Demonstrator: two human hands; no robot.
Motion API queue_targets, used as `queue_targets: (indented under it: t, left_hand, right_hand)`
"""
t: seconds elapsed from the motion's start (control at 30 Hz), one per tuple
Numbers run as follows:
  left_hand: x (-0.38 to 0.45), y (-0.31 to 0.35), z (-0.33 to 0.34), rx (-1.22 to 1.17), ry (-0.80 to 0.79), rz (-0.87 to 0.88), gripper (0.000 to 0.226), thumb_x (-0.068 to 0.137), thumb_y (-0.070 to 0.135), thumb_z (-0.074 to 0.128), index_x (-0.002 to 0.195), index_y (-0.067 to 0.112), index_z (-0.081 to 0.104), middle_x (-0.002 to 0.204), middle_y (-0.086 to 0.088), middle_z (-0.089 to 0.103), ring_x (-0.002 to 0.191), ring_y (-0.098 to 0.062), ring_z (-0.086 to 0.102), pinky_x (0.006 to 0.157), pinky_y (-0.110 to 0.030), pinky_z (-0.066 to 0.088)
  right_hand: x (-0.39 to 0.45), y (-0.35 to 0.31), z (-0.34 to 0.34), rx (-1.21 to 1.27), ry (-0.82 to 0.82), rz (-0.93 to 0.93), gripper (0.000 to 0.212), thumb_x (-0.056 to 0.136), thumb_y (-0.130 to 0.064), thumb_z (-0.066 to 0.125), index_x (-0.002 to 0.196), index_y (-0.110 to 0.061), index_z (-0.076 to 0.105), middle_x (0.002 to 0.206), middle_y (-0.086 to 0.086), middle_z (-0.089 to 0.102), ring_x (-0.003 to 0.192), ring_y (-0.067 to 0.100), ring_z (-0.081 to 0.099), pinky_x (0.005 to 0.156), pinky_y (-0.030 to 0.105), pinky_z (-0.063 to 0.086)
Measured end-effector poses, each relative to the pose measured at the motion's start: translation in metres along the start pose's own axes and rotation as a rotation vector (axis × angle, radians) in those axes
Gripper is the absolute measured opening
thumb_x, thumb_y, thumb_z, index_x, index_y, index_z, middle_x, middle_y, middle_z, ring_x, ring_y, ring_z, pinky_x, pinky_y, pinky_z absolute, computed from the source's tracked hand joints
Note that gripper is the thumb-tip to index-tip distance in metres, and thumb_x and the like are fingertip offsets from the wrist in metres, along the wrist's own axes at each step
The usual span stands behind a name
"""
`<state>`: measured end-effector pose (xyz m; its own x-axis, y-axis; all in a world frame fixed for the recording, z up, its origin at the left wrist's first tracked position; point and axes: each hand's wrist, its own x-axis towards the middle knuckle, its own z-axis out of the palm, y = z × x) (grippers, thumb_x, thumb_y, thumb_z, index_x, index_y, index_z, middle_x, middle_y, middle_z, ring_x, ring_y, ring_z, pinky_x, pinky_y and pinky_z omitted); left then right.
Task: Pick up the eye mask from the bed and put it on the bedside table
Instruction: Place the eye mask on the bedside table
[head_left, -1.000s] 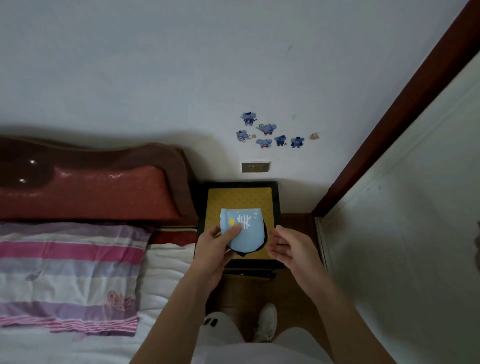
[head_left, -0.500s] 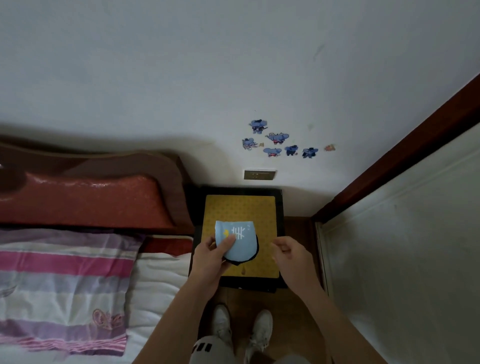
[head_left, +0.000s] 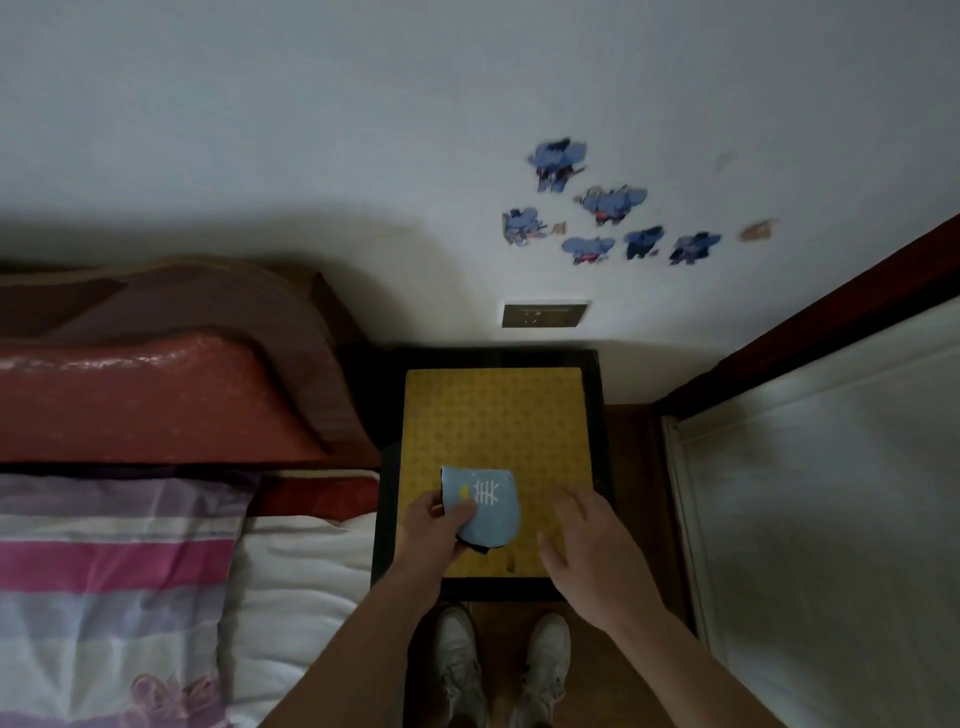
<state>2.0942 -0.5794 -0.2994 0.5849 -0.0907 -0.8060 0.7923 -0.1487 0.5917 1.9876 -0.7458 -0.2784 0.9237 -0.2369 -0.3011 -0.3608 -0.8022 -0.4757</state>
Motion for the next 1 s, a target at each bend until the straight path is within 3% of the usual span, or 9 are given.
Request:
queue_targets:
  t: [0.17,0.3,0.37,0.43,0.53,0.67,0.8,1.0]
  left_hand:
    - [0.05,-0.025,0.008,0.051,0.031,0.019,0.032,0.089,0.012,0.072,0.118,0.011,0.06,0.103,-0.001,0.067,0.094,-0.021,0.067,0.078,-0.041,0.061]
    - [0.078,-0.044,0.015,0.212,0.116,0.114,0.025,0.086,0.02,0.075,0.108,0.019,0.062,0.111,-0.008,0.071,0.096,-0.022,0.068,0.077,-0.041,0.061]
    - [0.082,-0.049,0.015,0.352,0.149,0.21,0.037,0.087,0.025,0.074,0.12,0.019,0.059,0.116,-0.006,0.071,0.092,-0.018,0.066,0.067,-0.029,0.056]
    - [0.083,-0.053,0.012,0.491,0.147,0.273,0.057,0.089,0.025,0.07,0.14,0.018,0.043,0.124,-0.009,0.067,0.098,-0.023,0.065,0.066,-0.029,0.052]
    - [0.068,-0.055,0.009,0.682,0.078,0.376,0.072,0.09,0.017,0.066,0.15,0.017,0.024,0.135,-0.016,0.056,0.111,-0.033,0.061,0.074,-0.036,0.052]
    - [0.037,-0.067,0.0,1.174,0.063,0.728,0.067,0.089,0.016,0.062,0.148,0.011,0.03,0.146,-0.022,0.038,0.13,-0.038,0.043,0.096,-0.049,0.05]
    - [0.028,-0.077,-0.005,1.513,-0.047,0.784,0.071,0.092,0.028,0.052,0.153,0.02,0.017,0.166,-0.008,0.009,0.151,-0.025,0.012,0.113,-0.046,0.039]
    - [0.037,-0.094,-0.01,1.687,-0.123,0.797,0.086,0.094,0.036,0.049,0.155,0.013,-0.007,0.166,-0.006,-0.013,0.152,-0.021,-0.007,0.122,-0.047,0.02]
  right_hand:
    - [0.017,0.026,0.051,-0.115,-0.056,-0.02,0.067,0.096,-0.048,0.052,0.152,-0.017,0.032,0.157,0.01,0.037,0.146,0.026,0.034,0.113,0.039,0.042]
    - [0.022,0.041,0.086,-0.178,-0.086,-0.008,0.08,0.094,-0.058,0.049,0.156,-0.018,0.02,0.166,0.01,0.02,0.152,0.028,0.02,0.118,0.043,0.036]
    - [0.023,0.044,0.096,-0.207,-0.099,0.007,0.083,0.093,-0.061,0.047,0.157,-0.019,0.016,0.167,0.01,0.016,0.153,0.029,0.017,0.118,0.044,0.033]
    - [0.022,0.046,0.101,-0.226,-0.12,0.018,0.084,0.094,-0.063,0.043,0.157,-0.02,0.011,0.169,0.009,0.011,0.154,0.029,0.012,0.12,0.044,0.03]
    - [0.02,0.048,0.101,-0.223,-0.134,0.03,0.082,0.095,-0.063,0.042,0.157,-0.019,0.011,0.169,0.009,0.007,0.155,0.027,0.01,0.121,0.044,0.029]
    - [0.017,0.047,0.101,-0.23,-0.152,0.051,0.083,0.094,-0.063,0.041,0.158,-0.019,0.012,0.169,0.011,0.007,0.155,0.03,0.011,0.121,0.046,0.031]
    - [0.016,0.047,0.104,-0.247,-0.145,0.037,0.082,0.094,-0.062,0.042,0.158,-0.018,0.015,0.169,0.011,0.009,0.155,0.029,0.009,0.121,0.044,0.025]
    - [0.015,0.052,0.109,-0.295,-0.126,0.005,0.082,0.094,-0.06,0.046,0.157,-0.014,0.022,0.168,0.016,0.014,0.154,0.031,0.012,0.12,0.043,0.02]
